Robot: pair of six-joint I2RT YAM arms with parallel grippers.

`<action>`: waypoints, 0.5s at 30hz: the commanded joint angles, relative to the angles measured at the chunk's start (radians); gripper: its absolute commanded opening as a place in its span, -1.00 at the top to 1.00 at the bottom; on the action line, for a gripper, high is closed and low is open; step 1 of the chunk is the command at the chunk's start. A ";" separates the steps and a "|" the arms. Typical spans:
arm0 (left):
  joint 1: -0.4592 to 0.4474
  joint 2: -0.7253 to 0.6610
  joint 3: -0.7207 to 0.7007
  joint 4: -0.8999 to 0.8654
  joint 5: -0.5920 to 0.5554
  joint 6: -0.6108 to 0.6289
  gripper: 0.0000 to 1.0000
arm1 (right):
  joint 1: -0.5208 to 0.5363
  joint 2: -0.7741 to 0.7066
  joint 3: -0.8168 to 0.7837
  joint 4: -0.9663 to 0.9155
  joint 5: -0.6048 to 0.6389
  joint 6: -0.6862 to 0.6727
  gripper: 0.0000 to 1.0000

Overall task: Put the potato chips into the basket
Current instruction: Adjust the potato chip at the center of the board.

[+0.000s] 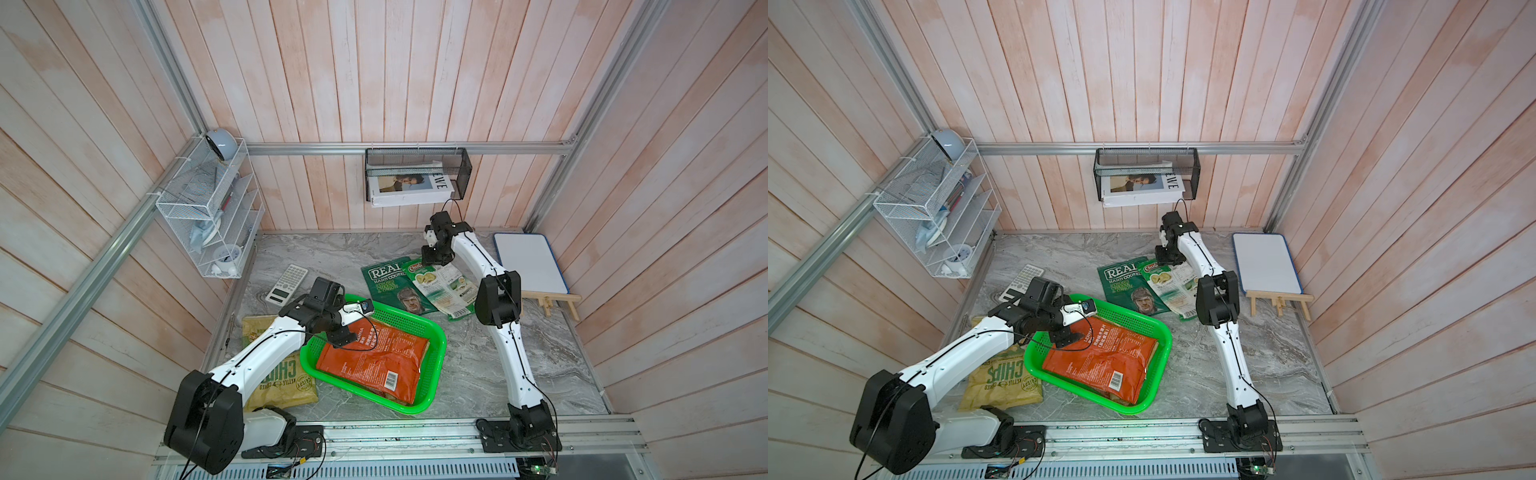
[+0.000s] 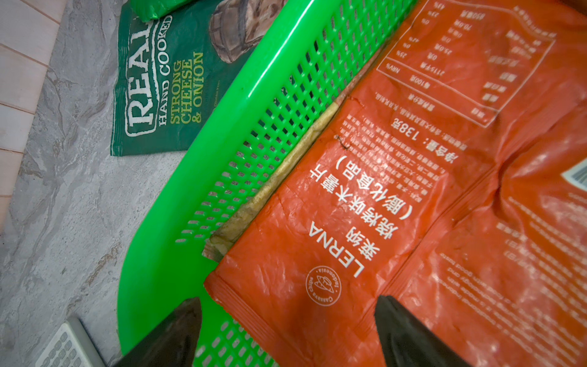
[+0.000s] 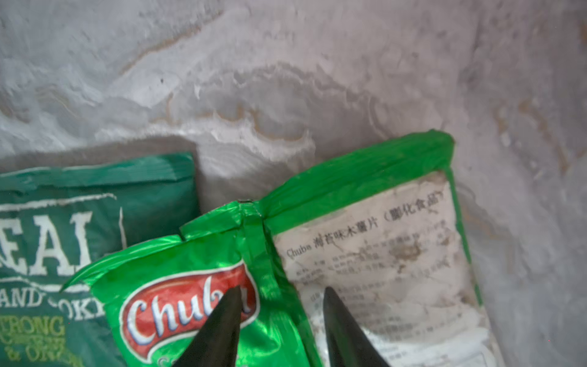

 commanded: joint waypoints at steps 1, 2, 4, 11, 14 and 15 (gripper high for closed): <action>0.020 0.028 0.008 0.007 0.009 -0.017 -0.82 | 0.025 -0.034 -0.044 -0.103 0.010 -0.012 0.09; 0.024 0.032 0.012 0.006 0.008 -0.021 -0.83 | 0.027 -0.039 -0.055 -0.105 0.012 -0.016 0.09; 0.028 0.032 0.012 0.005 0.006 -0.025 -0.82 | 0.028 -0.041 -0.081 -0.101 0.019 -0.018 0.12; 0.070 0.003 -0.003 0.009 -0.012 -0.015 -0.82 | 0.027 -0.005 -0.048 -0.141 -0.047 -0.006 0.50; 0.102 0.003 -0.001 0.012 -0.015 -0.018 -0.82 | 0.028 -0.012 -0.051 -0.145 -0.045 -0.015 0.81; 0.109 0.003 0.000 0.013 -0.018 -0.017 -0.82 | 0.028 -0.016 -0.054 -0.145 -0.040 -0.017 0.84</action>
